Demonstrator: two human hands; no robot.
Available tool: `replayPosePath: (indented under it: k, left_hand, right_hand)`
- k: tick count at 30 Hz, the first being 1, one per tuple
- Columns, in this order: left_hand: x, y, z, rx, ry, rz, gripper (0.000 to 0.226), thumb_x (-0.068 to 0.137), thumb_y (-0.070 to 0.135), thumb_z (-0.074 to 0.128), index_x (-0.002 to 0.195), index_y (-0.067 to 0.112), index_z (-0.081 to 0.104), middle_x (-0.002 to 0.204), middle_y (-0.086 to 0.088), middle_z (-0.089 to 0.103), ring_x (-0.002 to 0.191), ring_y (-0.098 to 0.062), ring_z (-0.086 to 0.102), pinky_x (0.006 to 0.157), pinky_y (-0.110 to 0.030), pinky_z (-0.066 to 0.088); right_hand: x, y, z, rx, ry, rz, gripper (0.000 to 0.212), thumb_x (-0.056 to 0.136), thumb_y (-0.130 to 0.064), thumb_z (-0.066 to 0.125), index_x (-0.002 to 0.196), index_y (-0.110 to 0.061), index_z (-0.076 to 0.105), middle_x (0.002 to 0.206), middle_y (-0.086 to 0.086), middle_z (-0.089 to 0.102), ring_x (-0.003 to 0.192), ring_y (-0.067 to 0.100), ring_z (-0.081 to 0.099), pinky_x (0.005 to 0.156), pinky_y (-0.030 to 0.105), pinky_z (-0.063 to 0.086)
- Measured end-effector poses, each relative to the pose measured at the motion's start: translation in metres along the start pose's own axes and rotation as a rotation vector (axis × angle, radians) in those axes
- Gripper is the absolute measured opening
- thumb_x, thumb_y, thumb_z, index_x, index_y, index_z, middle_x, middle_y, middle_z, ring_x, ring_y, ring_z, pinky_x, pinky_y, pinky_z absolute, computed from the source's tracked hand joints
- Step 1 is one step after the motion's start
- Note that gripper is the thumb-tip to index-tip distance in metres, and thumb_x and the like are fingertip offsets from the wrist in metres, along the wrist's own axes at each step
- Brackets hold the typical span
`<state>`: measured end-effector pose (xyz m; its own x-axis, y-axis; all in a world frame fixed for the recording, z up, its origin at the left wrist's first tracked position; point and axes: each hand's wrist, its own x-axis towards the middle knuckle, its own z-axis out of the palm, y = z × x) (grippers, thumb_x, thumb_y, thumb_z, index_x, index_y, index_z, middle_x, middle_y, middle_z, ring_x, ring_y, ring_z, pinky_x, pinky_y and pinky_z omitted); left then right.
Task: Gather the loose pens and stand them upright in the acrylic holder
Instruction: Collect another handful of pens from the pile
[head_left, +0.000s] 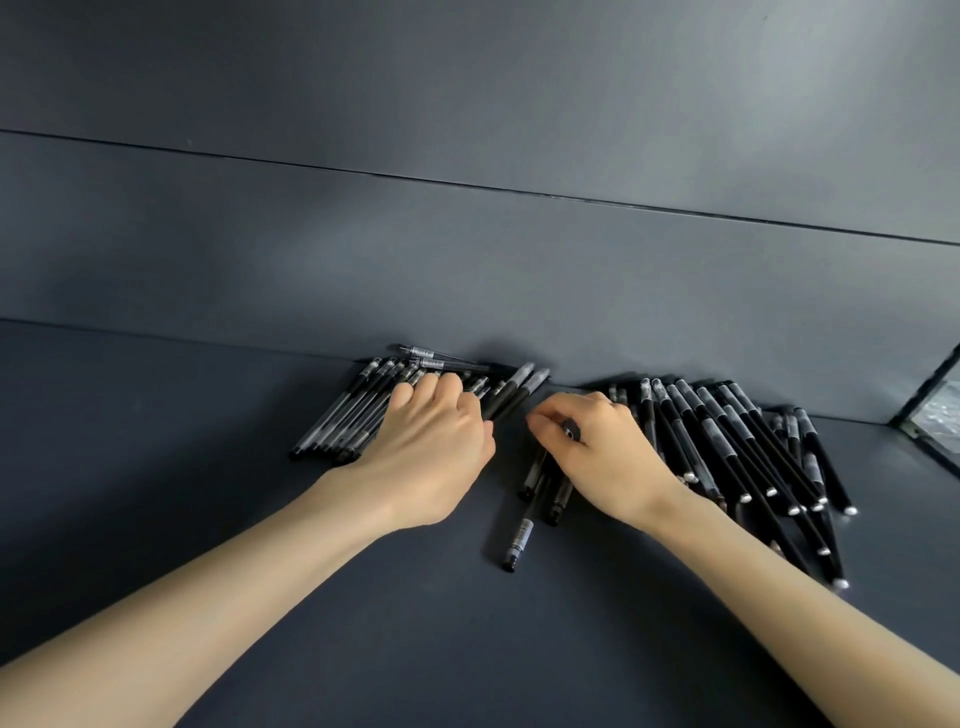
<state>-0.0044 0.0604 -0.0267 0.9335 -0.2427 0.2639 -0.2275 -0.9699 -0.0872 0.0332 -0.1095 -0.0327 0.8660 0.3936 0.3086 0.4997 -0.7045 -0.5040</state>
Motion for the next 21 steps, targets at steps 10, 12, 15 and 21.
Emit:
replayPosePath:
  k: [10,12,15,21]
  left_hand:
    - [-0.01,0.003,-0.008,-0.73,-0.083,0.136,0.026,0.1,0.034,0.036,0.081,0.02,0.046,0.1,0.005,0.052,0.089,-0.004,0.046,0.083,-0.025,0.037]
    - [-0.005,-0.008,-0.003,-0.649,-0.037,0.099,0.04,0.098,0.045,0.036,0.085,0.014,0.057,0.097,0.006,0.051,0.095,-0.009,0.045,0.089,-0.028,0.035]
    - [-0.001,-0.039,0.003,-0.322,-0.045,-0.001,0.053,0.095,0.054,0.022,0.116,0.021,0.058,0.125,0.008,0.048,0.122,-0.014,0.037,0.101,-0.029,0.026]
    - [-0.002,-0.037,0.015,-0.228,-0.395,-0.032,0.068,0.097,0.055,0.011,0.152,0.017,-0.001,0.158,0.003,-0.015,0.144,-0.01,-0.017,0.118,-0.035,-0.009]
  right_hand:
    - [0.014,-0.032,-0.006,1.266,-0.051,0.317,0.022,0.095,-0.028,0.05,0.09,-0.008,0.059,0.097,0.016,0.072,0.091,0.026,0.069,0.08,0.034,0.054]
    - [0.02,-0.036,-0.006,1.356,-0.001,0.343,0.022,0.098,-0.026,0.046,0.083,-0.011,0.053,0.091,0.018,0.072,0.086,0.028,0.07,0.076,0.036,0.056]
    - [0.026,-0.037,-0.006,1.393,0.12,0.346,0.024,0.1,-0.024,0.043,0.081,-0.011,0.05,0.072,0.013,0.069,0.067,0.026,0.068,0.071,0.037,0.059]
    - [0.022,-0.03,-0.003,1.313,0.203,0.383,0.02,0.101,-0.022,0.043,0.086,-0.012,0.05,0.055,-0.003,0.038,0.047,0.011,0.027,0.041,0.021,0.029]
